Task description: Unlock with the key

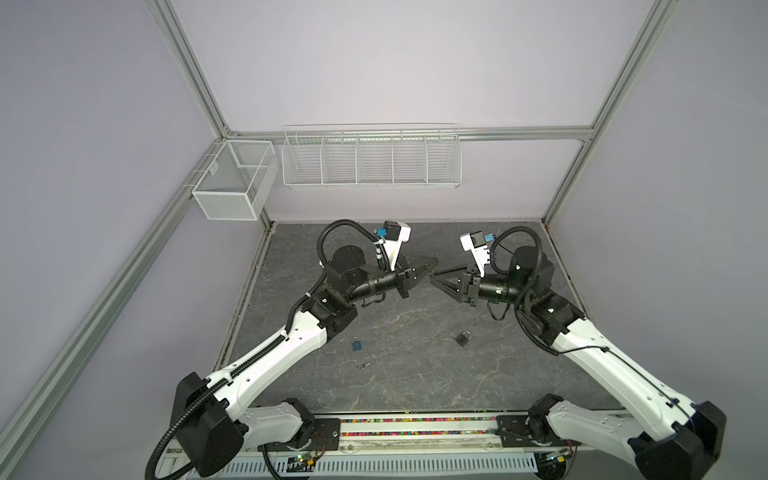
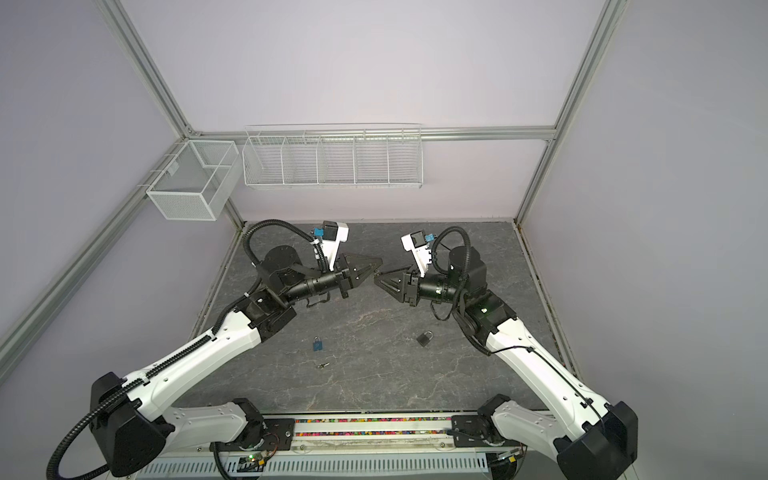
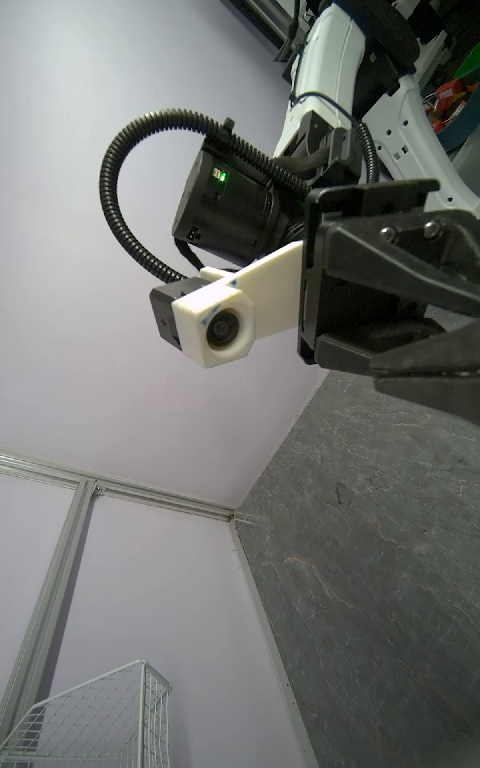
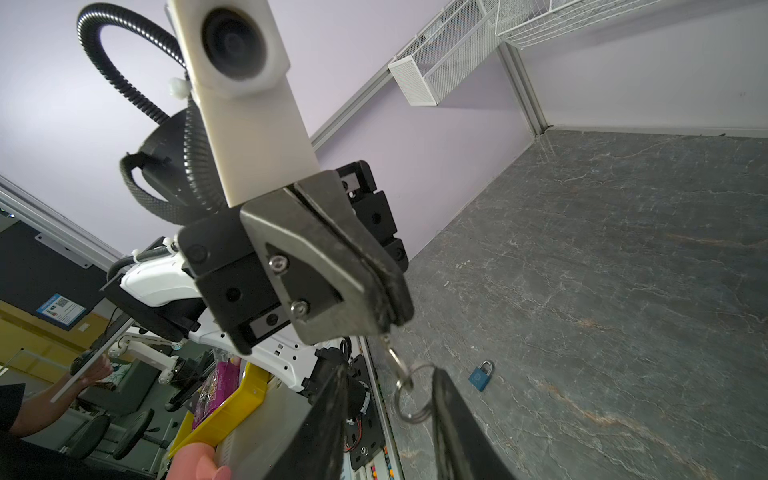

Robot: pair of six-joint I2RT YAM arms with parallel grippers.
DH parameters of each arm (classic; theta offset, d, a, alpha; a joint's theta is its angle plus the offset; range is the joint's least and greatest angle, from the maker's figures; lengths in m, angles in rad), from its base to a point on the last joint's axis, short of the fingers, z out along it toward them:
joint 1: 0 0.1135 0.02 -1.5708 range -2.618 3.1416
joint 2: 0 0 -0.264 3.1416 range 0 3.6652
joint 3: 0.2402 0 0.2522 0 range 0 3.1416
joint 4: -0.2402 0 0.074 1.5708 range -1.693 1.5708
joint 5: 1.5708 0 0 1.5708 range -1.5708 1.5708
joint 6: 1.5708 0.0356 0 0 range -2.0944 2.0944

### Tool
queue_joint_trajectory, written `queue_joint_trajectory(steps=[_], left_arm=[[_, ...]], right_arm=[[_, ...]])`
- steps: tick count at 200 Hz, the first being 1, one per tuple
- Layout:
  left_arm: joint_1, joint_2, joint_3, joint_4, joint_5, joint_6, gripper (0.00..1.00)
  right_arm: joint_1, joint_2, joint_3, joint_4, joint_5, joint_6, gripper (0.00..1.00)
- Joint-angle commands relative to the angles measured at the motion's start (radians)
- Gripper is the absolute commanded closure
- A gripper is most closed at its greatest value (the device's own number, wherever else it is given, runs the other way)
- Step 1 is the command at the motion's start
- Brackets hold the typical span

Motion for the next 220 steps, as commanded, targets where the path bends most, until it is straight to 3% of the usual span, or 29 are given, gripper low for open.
queue_joint_trajectory(steps=[1,220], left_arm=[[0.004,0.011,0.044,0.016,0.029,0.012,1.00],[0.004,0.028,0.064,0.023,0.060,0.008,1.00]], right_arm=[[-0.007,0.016,0.024,0.050,-0.036,-0.003,0.67],[-0.030,0.019,0.001,0.079,-0.089,-0.006,0.78]])
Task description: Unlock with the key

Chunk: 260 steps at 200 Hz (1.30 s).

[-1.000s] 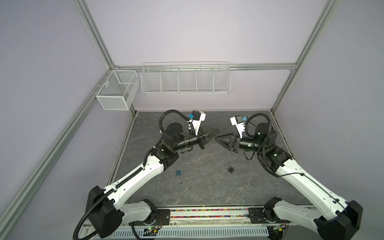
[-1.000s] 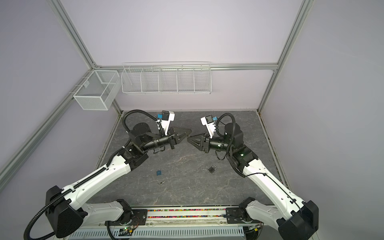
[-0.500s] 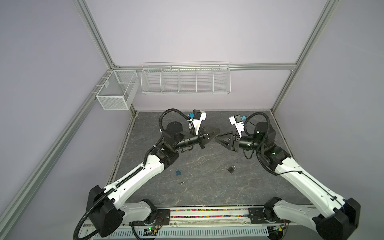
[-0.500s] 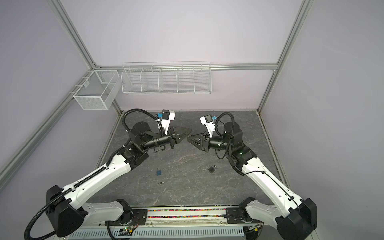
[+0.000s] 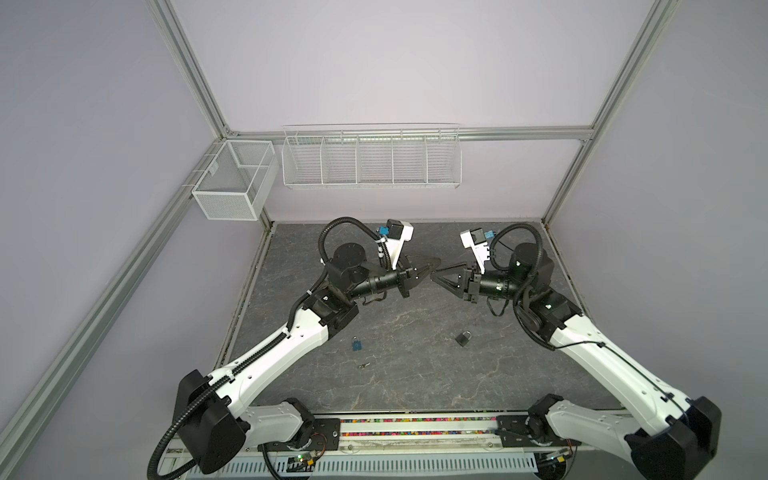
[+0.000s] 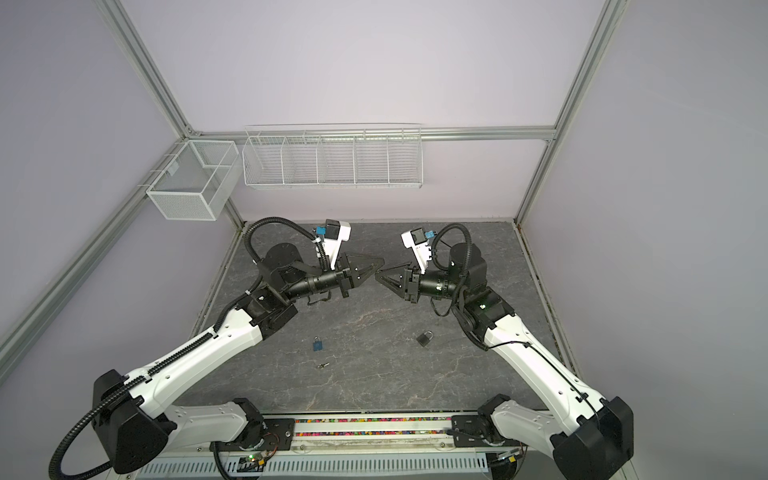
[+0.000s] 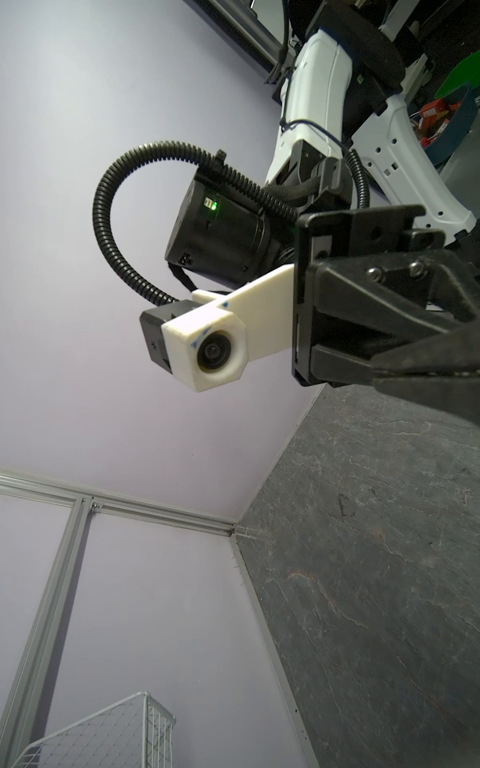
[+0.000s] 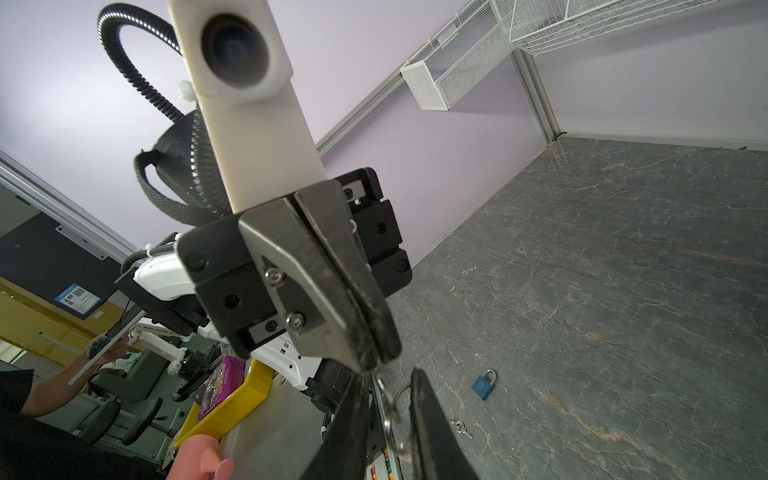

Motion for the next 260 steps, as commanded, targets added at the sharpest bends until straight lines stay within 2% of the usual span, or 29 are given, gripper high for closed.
queue_joint_trajectory(steps=[1,20,35,72,128,180,186,190,257,260], left_arm=[[0.004,0.011,0.041,0.023,0.017,0.007,1.00],[0.004,0.013,0.042,0.029,0.014,0.002,1.00],[0.004,0.015,0.039,0.040,0.017,-0.003,1.00],[0.004,0.012,0.041,0.030,0.012,0.003,1.00],[0.004,0.022,0.047,0.039,0.025,-0.008,1.00],[0.004,0.032,0.048,0.038,0.031,-0.011,1.00],[0.004,0.031,0.048,0.036,0.030,-0.008,1.00],[0.004,0.030,0.048,0.033,0.029,-0.007,1.00],[0.004,0.031,0.066,0.003,0.022,0.005,1.00],[0.004,0.030,0.069,-0.001,0.017,0.003,0.93]], right_arm=[[-0.007,-0.009,-0.007,0.030,-0.030,-0.007,0.78],[-0.007,-0.010,-0.014,0.035,-0.036,-0.008,0.78],[-0.009,-0.013,-0.013,0.029,-0.033,-0.012,0.86],[-0.018,-0.017,-0.017,0.010,-0.037,-0.018,0.81],[-0.022,-0.019,-0.022,0.049,-0.051,-0.006,0.82],[-0.022,-0.031,-0.031,0.081,-0.060,-0.009,0.87],[-0.021,-0.032,-0.030,0.072,-0.055,-0.016,0.93],[-0.021,-0.031,-0.027,0.060,-0.050,-0.021,0.94],[-0.024,-0.041,-0.037,0.081,-0.060,-0.038,0.94],[-0.023,-0.040,-0.033,0.075,-0.060,-0.040,0.94]])
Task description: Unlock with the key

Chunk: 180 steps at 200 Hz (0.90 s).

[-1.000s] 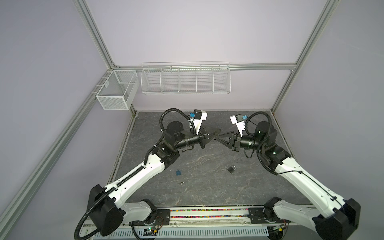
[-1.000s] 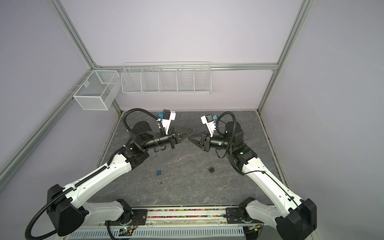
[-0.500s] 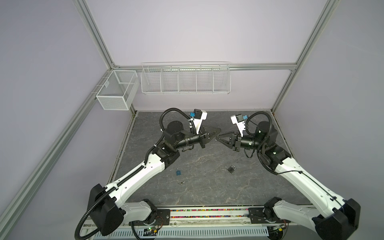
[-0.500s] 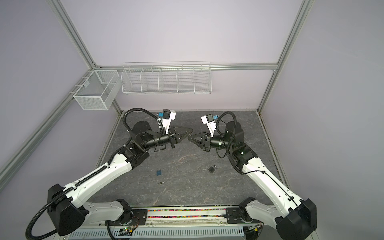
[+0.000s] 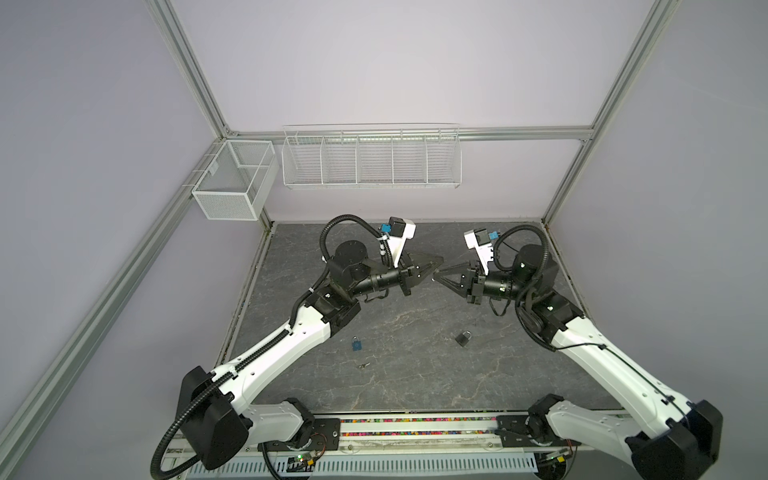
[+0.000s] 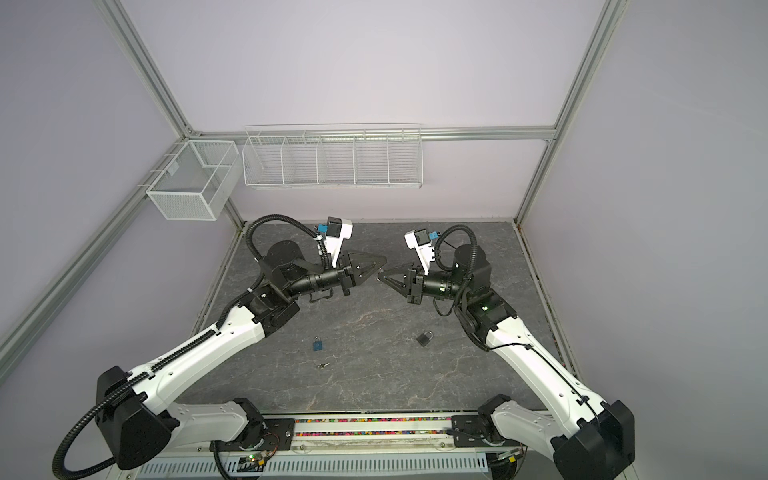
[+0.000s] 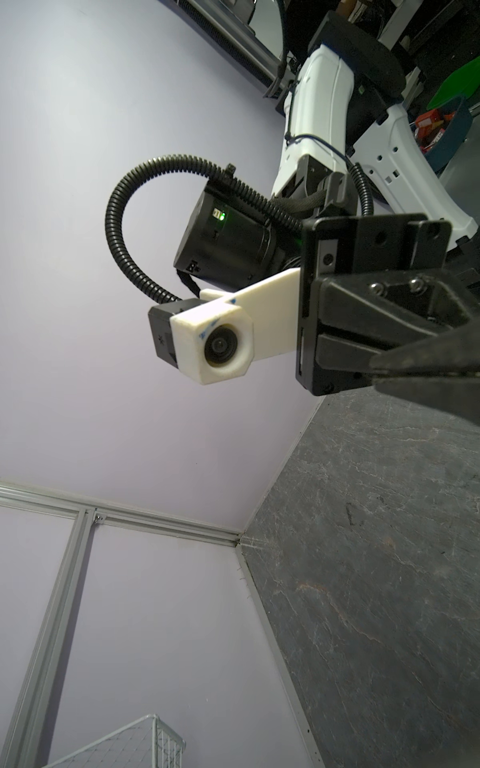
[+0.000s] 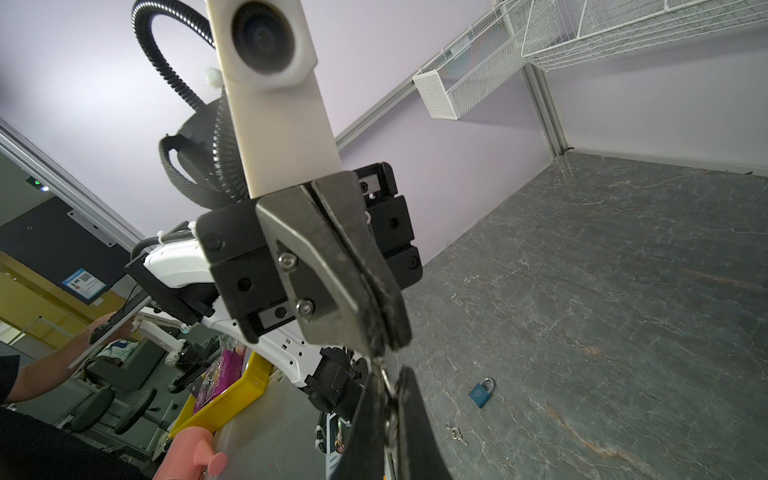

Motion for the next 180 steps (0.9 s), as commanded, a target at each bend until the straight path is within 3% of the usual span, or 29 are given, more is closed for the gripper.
queue_joint_trajectory(steps=[1,9,17,25,35,75,108,138,180], left_arm=[[0.003,0.009,0.042,-0.012,-0.007,0.011,0.90],[0.003,0.006,0.048,-0.026,-0.023,0.010,0.65],[0.005,0.003,0.055,-0.041,-0.035,0.013,0.48],[0.006,-0.003,0.057,-0.054,-0.048,0.016,0.36],[0.009,-0.014,0.053,-0.064,-0.067,0.011,0.28],[0.004,-0.043,-0.033,-0.070,-0.278,-0.126,0.25],[-0.091,-0.013,0.001,-0.334,-0.507,-0.065,0.23],[-0.156,0.063,0.023,-0.491,-0.534,-0.074,0.21],[-0.270,0.239,0.100,-0.626,-0.600,-0.051,0.24]], right_arm=[[-0.003,-0.022,-0.003,0.017,-0.021,-0.025,0.94],[-0.007,-0.022,0.002,0.004,-0.018,-0.030,0.94],[-0.009,-0.025,0.011,-0.024,-0.010,-0.036,0.94],[-0.013,-0.028,0.021,-0.069,0.002,-0.049,0.94],[-0.020,-0.040,0.029,-0.144,0.035,-0.069,0.94],[-0.084,-0.114,-0.014,-0.369,0.200,-0.097,0.94],[-0.172,-0.178,-0.079,-0.464,0.271,-0.047,0.94],[-0.299,-0.164,-0.106,-0.608,0.214,-0.021,0.94],[-0.445,-0.150,-0.138,-0.776,0.246,-0.060,0.94]])
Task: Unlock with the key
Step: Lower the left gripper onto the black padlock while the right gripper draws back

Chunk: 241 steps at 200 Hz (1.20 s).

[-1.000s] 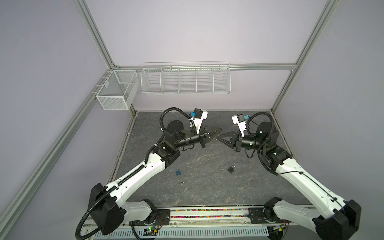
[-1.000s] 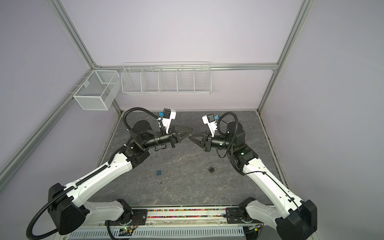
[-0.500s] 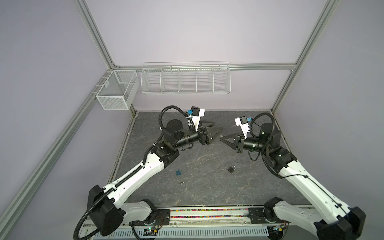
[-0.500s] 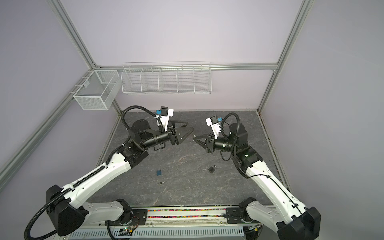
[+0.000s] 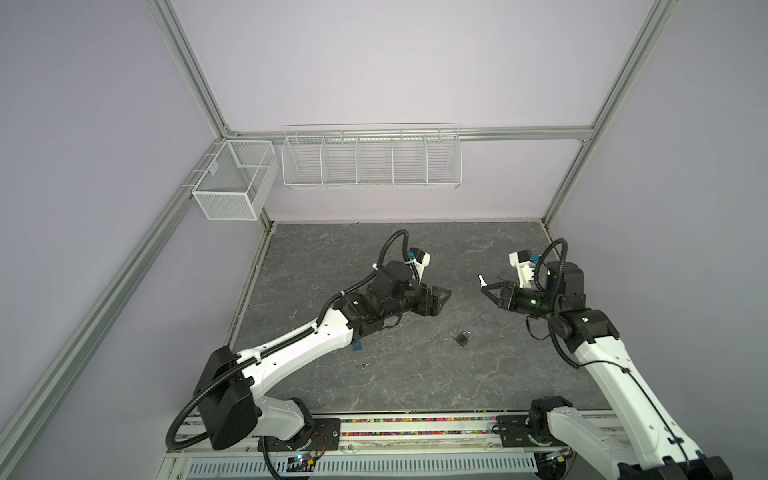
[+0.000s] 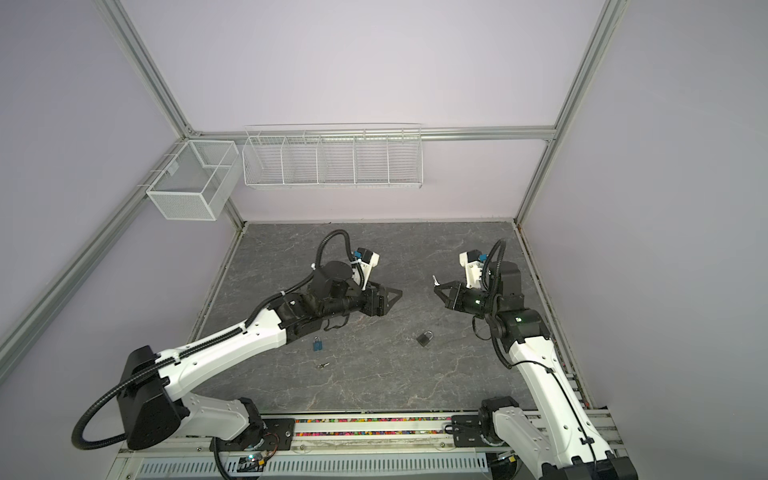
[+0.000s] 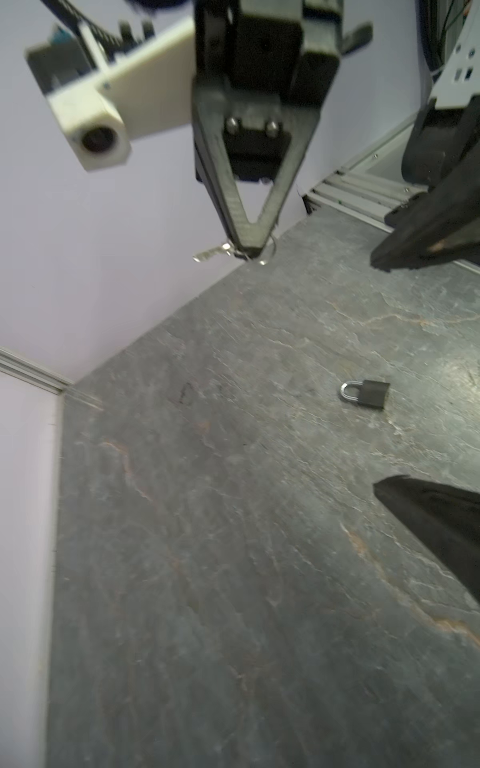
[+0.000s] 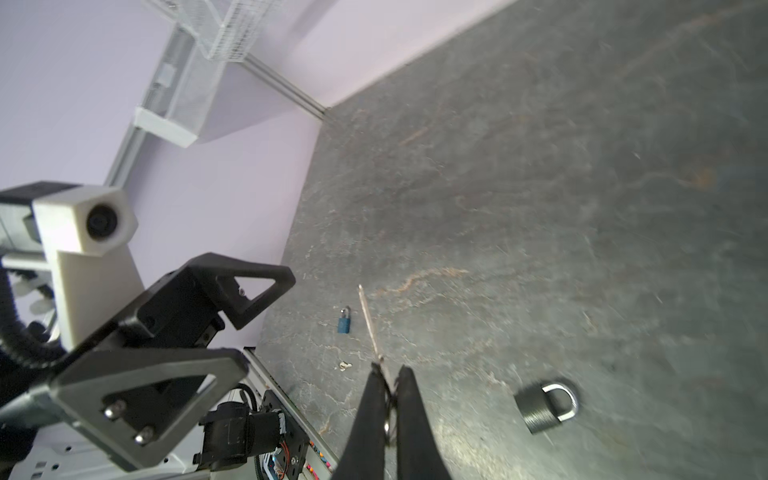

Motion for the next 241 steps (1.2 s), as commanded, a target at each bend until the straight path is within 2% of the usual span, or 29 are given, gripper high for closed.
queue_joint_trajectory(steps=[1,55,80,114,154,241], left_arm=[[-0.062,0.095,0.085,-0.147,-0.077,0.023,0.24],[-0.171,0.373,0.322,-0.331,-0.125,0.106,0.26],[-0.203,0.489,0.424,-0.416,-0.166,0.132,0.27],[-0.212,0.638,0.578,-0.541,-0.152,0.135,0.30],[-0.215,0.739,0.644,-0.572,-0.158,0.137,0.31],[-0.225,0.863,0.749,-0.605,-0.177,0.150,0.38]], right_arm=[[-0.057,0.004,-0.033,-0.133,0.006,-0.019,0.94],[-0.193,0.025,-0.111,-0.130,-0.057,-0.015,0.94],[-0.217,0.037,-0.121,-0.135,-0.043,-0.030,0.94],[-0.232,0.057,-0.134,-0.134,-0.031,-0.032,0.94],[-0.260,0.055,-0.151,-0.141,0.024,-0.037,0.94],[-0.275,0.071,-0.170,-0.116,-0.009,-0.039,0.94]])
